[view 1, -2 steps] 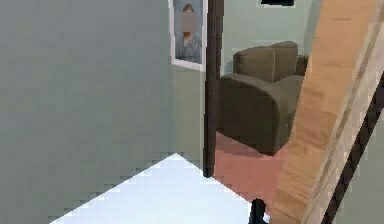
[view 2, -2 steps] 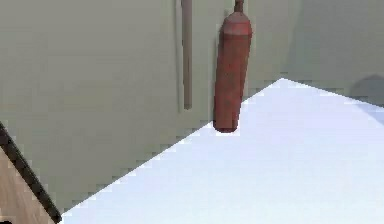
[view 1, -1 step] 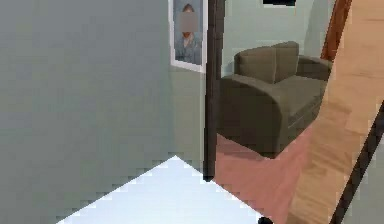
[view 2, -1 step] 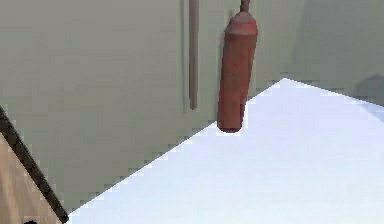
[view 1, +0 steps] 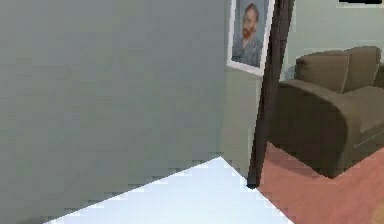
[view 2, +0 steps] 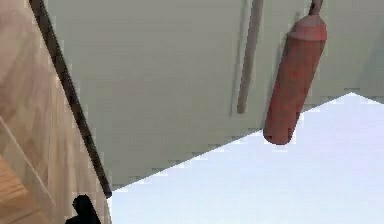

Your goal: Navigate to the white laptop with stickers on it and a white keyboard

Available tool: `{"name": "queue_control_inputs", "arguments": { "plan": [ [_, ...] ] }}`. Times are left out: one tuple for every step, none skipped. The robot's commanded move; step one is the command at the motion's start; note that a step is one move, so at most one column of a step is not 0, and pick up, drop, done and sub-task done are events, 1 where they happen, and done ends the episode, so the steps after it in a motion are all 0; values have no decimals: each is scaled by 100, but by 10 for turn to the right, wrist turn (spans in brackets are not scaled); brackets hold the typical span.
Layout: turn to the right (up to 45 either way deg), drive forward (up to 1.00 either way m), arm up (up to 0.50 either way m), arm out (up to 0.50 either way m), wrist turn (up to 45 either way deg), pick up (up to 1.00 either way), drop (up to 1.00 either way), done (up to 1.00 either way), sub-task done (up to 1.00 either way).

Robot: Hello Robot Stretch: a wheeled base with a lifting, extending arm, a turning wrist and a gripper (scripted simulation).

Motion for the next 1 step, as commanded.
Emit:
{"name": "queue_control_inputs", "arguments": {
  "plan": [
    [0, 35, 0, 0, 0, 0, 0, 0, 0]
  ]
}}
